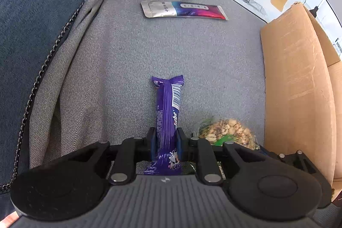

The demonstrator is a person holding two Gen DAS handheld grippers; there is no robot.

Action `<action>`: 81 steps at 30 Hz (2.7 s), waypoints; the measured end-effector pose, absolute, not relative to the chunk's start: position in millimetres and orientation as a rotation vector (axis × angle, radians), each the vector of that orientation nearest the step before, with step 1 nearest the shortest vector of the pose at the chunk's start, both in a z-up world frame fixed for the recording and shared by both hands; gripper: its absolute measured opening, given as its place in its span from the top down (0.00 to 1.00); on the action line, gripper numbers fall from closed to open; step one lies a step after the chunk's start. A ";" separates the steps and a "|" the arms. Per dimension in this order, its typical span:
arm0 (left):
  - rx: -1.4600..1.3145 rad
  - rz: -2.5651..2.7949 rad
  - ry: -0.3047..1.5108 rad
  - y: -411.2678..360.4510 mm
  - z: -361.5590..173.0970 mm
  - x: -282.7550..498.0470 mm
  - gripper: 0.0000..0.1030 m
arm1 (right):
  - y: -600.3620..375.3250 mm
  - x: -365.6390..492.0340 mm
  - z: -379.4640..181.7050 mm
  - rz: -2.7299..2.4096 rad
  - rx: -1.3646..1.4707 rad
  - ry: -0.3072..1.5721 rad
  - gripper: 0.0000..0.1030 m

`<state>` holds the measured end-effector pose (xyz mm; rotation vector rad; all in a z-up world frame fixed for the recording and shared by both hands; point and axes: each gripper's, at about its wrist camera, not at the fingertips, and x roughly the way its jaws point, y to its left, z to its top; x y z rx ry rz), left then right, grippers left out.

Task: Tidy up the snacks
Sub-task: 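Grasp the purple chocolate bar with the left gripper and lift it, then carry the chocolate bar and peanut cake over the box and release both, then move both tools back toward the tube snack and yellow wafer bar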

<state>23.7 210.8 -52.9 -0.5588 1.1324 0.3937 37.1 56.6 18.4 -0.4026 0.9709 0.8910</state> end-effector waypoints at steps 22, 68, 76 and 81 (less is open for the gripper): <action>-0.629 0.420 0.755 207.4 21.6 11.3 0.84 | 3.1 28.0 109.6 0.901 -0.224 0.576 0.19; -0.487 -0.073 0.605 55.0 39.5 94.4 0.63 | -170.7 148.9 88.0 0.316 0.113 0.713 0.07; -0.480 0.008 0.621 89.0 41.0 78.6 0.63 | -129.6 130.6 92.1 0.368 0.076 0.688 0.10; -0.530 0.065 0.631 117.7 40.3 65.4 0.66 | -105.9 118.6 96.4 0.397 0.097 0.662 0.26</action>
